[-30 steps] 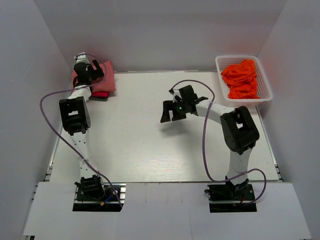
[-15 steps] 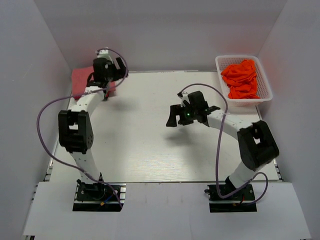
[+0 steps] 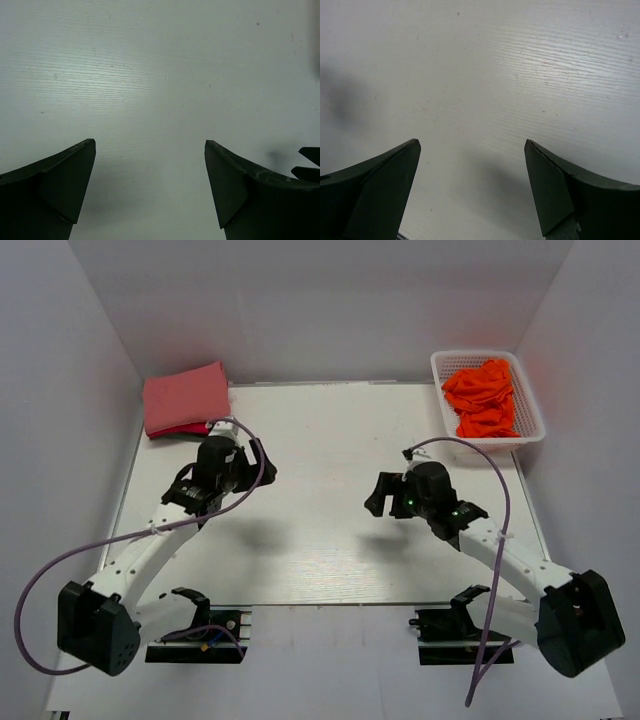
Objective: Fold and stack the t-shirts
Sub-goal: Put the neatly folded tshirt into the corner of the board with the left arm
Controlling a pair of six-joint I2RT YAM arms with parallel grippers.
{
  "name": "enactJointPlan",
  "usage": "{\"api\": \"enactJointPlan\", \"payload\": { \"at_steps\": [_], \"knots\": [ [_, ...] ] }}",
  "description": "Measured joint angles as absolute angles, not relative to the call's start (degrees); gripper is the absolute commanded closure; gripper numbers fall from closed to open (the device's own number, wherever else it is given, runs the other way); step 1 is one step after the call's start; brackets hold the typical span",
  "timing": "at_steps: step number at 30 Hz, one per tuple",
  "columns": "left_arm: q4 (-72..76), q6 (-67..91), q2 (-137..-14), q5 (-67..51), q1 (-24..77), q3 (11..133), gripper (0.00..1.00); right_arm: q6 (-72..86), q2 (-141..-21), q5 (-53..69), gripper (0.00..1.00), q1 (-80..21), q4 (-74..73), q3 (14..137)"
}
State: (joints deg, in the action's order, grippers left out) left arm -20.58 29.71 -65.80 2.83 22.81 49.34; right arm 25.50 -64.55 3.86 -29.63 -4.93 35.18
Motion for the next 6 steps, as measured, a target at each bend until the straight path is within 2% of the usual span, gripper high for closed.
{"api": "enactJointPlan", "payload": {
  "at_steps": [6],
  "knots": [
    [-23.5, 31.0, -60.8, 7.8, 24.1, 49.1, 0.0, 27.1, -59.2, 0.2, 0.1, -29.6, -4.2, 32.8]
  ]
}}
